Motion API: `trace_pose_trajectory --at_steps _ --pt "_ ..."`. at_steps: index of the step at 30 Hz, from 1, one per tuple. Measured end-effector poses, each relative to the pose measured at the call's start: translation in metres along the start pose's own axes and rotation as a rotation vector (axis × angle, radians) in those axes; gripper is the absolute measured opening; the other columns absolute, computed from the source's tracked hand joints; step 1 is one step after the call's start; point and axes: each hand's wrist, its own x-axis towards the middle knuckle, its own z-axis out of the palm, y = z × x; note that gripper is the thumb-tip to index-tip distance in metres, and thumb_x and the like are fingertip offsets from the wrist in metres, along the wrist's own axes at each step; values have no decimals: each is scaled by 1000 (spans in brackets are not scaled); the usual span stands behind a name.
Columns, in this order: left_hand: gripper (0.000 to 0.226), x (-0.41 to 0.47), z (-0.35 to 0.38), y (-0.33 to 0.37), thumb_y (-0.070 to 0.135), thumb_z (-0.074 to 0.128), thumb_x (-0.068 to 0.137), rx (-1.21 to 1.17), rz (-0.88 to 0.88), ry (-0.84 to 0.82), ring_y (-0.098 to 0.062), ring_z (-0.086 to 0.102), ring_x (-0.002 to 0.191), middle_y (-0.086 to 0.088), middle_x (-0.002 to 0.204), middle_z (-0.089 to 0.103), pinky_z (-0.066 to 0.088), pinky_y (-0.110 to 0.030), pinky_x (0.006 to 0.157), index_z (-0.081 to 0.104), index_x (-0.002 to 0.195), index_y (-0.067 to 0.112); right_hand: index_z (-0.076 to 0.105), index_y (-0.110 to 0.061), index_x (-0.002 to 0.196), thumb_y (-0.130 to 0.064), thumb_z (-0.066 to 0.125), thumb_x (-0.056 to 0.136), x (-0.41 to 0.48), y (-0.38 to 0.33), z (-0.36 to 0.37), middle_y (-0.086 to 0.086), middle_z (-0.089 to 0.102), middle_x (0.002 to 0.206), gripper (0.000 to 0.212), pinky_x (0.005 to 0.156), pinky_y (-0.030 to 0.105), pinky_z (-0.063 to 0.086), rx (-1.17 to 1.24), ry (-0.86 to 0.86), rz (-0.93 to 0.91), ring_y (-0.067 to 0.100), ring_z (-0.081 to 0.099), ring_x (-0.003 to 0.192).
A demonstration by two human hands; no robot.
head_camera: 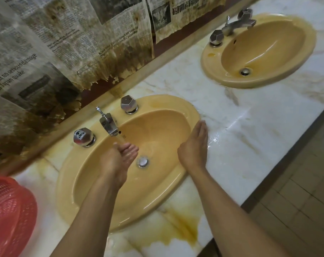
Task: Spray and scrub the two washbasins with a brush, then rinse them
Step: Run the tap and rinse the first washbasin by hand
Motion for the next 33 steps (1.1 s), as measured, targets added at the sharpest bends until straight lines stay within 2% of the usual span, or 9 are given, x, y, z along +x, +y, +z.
trace_pose_trajectory --at_steps 4,7,9,12,15,20,25,30,33 --pt "47 15 -15 -5 25 25 114 -88 -69 24 -36 63 115 -25 125 62 48 -41 109 55 128 -9 14 13 155 -6 52 78 -92 -6 29 35 3 160 88 121 56 26 -23 85 -38 49 13 151" --pt "44 23 -22 -10 22 24 114 -130 -117 20 -37 61 117 -26 127 61 46 -42 112 54 127 -8 19 19 151 -15 55 70 -95 -11 31 46 6 155 95 119 56 29 -158 -12 0 53 12 149" --pt "44 24 -29 -11 21 24 114 -147 -132 23 -37 62 115 -25 124 61 48 -42 109 55 124 -8 15 18 152 -14 54 72 -58 -8 21 43 7 157 94 122 52 24 -205 -35 19 50 10 151" --pt "45 24 -43 -11 22 25 114 -156 -129 46 -36 66 104 -24 116 64 50 -41 103 59 111 -8 0 4 158 -7 51 84 10 0 1 22 -2 167 91 127 40 13 -157 -60 -30 34 0 156" --pt "45 25 -53 -6 22 25 114 -160 -119 66 -35 65 106 -23 116 64 50 -40 100 60 108 -7 0 -5 161 -2 48 87 32 -1 -12 9 -2 170 88 126 33 12 -82 -69 -59 26 2 156" --pt "35 31 -42 -3 16 30 112 -226 -182 43 -35 60 118 -21 124 62 49 -42 101 58 118 -4 0 -3 161 -16 54 91 -53 7 5 11 -11 169 90 122 28 14 40 5 -39 26 -1 156" --pt "34 46 -19 7 20 31 112 -369 -250 9 -35 61 118 -19 120 65 49 -43 102 58 116 -1 -13 -7 160 -46 61 94 -67 20 -14 8 -25 166 107 121 27 13 -44 -194 -93 21 -12 156" --pt "33 58 1 9 20 36 111 -489 -320 22 -24 67 89 -12 95 67 55 -36 77 64 106 4 -11 -8 161 -31 56 97 15 17 -30 7 -20 168 95 126 35 12 -160 -221 -177 21 -12 156" --pt "32 59 8 8 16 41 108 -519 -326 11 -22 68 88 -9 90 69 57 -34 75 70 97 5 -8 -12 161 -25 56 96 45 14 -34 1 -13 170 93 125 33 12 -150 -245 -194 18 -7 156"
